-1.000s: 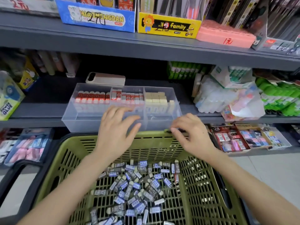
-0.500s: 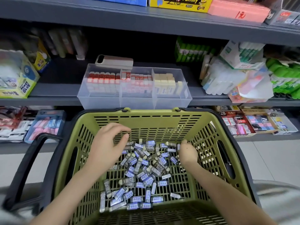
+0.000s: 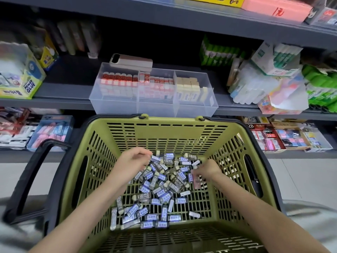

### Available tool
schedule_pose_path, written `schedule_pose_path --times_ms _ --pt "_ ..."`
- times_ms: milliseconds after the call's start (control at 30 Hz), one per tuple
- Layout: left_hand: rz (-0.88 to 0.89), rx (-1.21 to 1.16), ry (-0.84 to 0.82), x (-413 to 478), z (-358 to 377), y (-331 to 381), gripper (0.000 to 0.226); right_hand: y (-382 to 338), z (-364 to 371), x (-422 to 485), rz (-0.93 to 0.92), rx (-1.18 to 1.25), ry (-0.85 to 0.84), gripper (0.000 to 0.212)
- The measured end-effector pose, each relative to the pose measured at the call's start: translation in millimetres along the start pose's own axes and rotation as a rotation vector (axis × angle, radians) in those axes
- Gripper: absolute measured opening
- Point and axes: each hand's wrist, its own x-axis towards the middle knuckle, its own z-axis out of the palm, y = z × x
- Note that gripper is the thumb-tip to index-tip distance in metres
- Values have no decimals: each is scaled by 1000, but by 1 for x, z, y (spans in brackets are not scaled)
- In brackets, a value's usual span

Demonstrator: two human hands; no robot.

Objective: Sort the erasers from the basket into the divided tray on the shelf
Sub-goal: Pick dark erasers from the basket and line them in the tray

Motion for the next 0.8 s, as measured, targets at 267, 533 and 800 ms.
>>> schedule_pose_path --times_ms 267,533,800 --pt "-306 -332 -364 1 28 -8 35 -64 11 -58 -413 741 -637 15" --pt "-444 -351 5 21 15 -18 7 -30 47 -2 -660 -804 49 24" --pt "-558 -530 -73 17 36 -44 29 -47 65 -54 -514 500 -358 1"
